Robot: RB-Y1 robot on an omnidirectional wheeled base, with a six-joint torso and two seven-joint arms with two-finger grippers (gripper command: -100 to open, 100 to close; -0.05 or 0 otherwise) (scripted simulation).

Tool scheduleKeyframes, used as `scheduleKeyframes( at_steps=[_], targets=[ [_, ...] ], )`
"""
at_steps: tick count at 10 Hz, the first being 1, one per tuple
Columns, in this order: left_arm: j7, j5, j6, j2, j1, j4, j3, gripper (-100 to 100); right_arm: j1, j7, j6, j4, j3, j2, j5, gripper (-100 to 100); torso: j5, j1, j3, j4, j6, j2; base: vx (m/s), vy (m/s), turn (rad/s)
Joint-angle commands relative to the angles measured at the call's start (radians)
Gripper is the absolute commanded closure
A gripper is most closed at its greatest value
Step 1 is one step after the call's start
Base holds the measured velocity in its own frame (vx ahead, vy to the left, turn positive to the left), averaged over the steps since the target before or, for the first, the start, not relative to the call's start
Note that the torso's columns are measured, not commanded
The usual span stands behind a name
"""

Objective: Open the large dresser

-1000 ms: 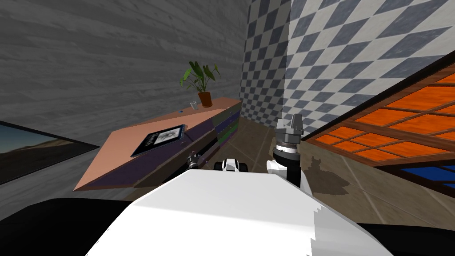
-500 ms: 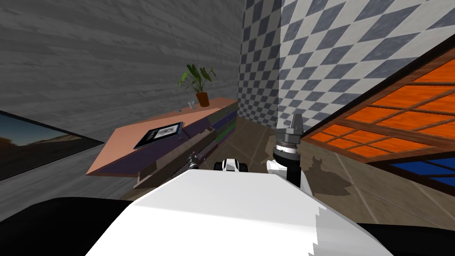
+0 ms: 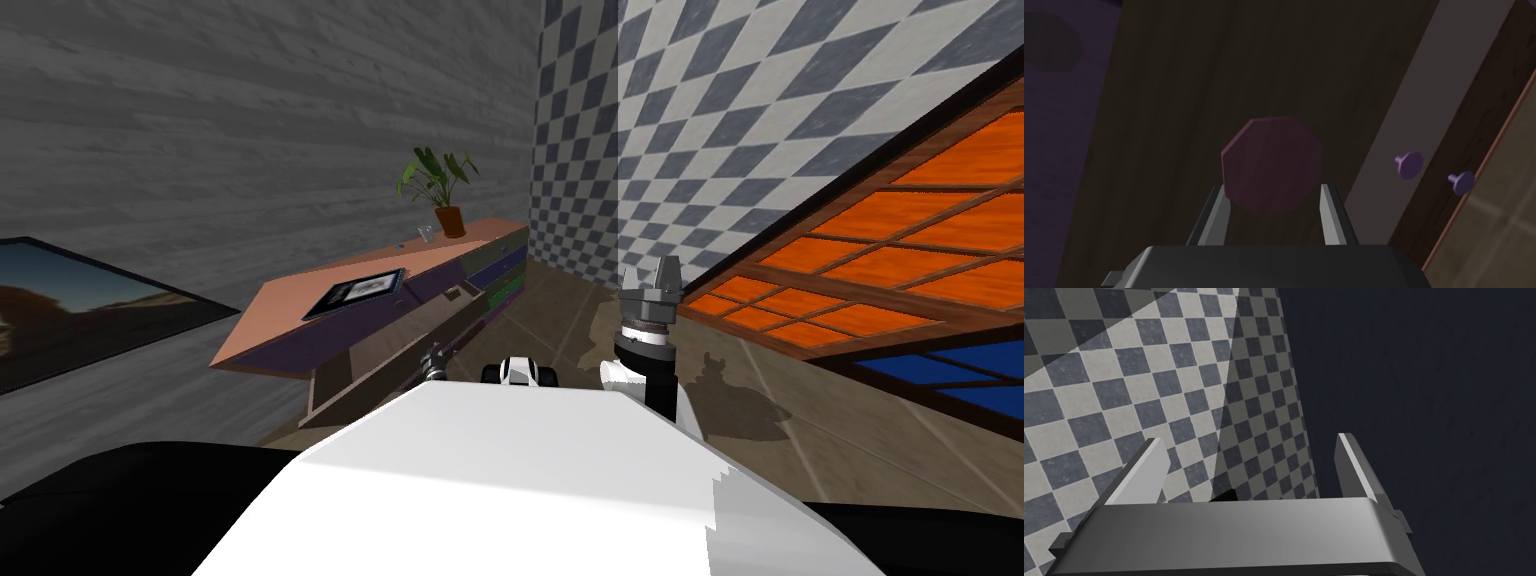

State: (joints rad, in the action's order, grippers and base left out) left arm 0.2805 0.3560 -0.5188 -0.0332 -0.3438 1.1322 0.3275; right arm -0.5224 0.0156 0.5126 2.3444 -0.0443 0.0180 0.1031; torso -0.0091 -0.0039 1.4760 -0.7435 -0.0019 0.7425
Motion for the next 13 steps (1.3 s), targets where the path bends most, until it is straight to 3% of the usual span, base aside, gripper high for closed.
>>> scheduleKeyframes(
  at_steps=[1,5,6,9,13],
  targets=[
    [0.001,0.0,-0.014,-0.001,-0.012,0.019,-0.003,100,0.0,0.0,0.0,0.0,0.0,0.0,0.0,0,0.002,-0.001,-0.001,0.001,0.0,0.001,-0.132,-0.131,-0.014],
    [0.003,0.0,-0.019,-0.008,-0.028,0.023,-0.013,100,0.0,0.0,0.0,0.0,0.0,0.0,0.0,0,0.0,0.0,0.0,0.001,-0.001,0.0,-0.087,-0.133,-0.002],
    [0.005,0.005,0.012,-0.002,-0.034,0.038,-0.008,-100,0.0,0.0,0.0,0.0,0.0,0.0,0.0,0,0.003,-0.002,0.0,0.002,0.001,0.0,-0.04,-0.088,-0.005],
    [0.009,0.015,0.06,0.008,-0.054,0.096,0.001,-100,0.0,0.0,0.0,0.0,0.0,0.0,0.0,0,0.01,0.008,0.002,0.006,0.002,-0.007,0.009,-0.012,-0.015],
    [0.016,0.03,0.132,0.022,-0.086,0.183,0.015,-100,0.0,0.0,0.0,0.0,0.0,0.0,0.0,0,0.008,0.002,-0.001,0.004,0.002,-0.003,0.002,-0.026,-0.013]
  ],
)
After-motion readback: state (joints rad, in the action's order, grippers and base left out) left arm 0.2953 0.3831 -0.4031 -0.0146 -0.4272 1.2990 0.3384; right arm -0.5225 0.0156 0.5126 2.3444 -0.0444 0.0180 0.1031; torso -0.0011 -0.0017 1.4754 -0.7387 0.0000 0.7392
